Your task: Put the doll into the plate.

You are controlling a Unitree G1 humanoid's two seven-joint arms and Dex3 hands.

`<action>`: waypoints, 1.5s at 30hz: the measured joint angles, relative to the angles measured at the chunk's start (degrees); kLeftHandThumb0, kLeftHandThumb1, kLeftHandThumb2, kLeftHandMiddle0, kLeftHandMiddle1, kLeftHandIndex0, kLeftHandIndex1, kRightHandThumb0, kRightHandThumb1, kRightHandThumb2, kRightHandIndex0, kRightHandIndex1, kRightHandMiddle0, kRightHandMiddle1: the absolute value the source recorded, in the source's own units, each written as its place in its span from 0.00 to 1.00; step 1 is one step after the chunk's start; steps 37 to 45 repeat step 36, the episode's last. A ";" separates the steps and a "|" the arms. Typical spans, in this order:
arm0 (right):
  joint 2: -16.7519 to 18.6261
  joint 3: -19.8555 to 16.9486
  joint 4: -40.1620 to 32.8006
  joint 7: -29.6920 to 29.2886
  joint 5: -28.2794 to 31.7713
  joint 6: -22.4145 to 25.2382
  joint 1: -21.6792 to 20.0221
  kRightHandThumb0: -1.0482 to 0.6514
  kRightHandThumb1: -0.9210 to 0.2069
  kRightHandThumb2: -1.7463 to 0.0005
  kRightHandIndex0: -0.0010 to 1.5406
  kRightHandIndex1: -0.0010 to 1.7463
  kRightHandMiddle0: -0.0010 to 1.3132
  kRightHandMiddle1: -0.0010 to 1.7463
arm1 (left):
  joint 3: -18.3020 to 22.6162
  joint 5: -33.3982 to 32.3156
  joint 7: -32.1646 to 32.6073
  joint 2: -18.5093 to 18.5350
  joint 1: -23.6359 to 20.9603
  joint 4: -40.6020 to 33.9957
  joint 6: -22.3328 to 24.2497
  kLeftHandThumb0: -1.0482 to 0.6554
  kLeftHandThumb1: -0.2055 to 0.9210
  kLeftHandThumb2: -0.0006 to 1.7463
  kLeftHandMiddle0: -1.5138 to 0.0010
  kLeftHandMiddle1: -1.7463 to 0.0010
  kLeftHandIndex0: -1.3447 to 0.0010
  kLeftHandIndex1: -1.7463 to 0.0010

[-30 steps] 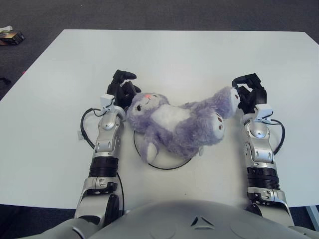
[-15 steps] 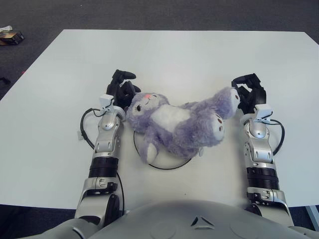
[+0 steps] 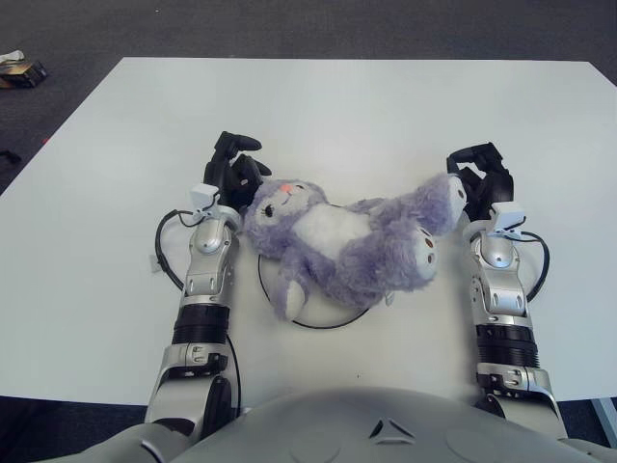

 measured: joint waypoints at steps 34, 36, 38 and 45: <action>0.68 -0.19 0.32 -1.50 0.73 1.79 -0.17 0.40 0.12 0.61 0.52 1.00 0.22 1.00 | -0.06 -0.09 -1.19 0.47 -0.72 2.03 -3.14 0.61 0.57 0.67 0.63 0.00 0.74 0.06; 0.67 -0.19 0.36 -1.50 0.78 1.79 -0.17 0.40 0.12 0.61 0.52 1.00 0.22 1.00 | -0.06 -0.09 -1.28 0.47 -0.74 2.07 -3.27 0.61 0.57 0.66 0.63 0.00 0.74 0.07; 0.67 -0.19 0.36 -1.50 0.78 1.79 -0.17 0.40 0.12 0.61 0.52 1.00 0.22 1.00 | -0.06 -0.09 -1.28 0.47 -0.74 2.07 -3.27 0.61 0.57 0.66 0.63 0.00 0.74 0.07; 0.67 -0.19 0.36 -1.50 0.78 1.79 -0.17 0.40 0.12 0.61 0.52 1.00 0.22 1.00 | -0.06 -0.09 -1.28 0.47 -0.74 2.07 -3.27 0.61 0.57 0.66 0.63 0.00 0.74 0.07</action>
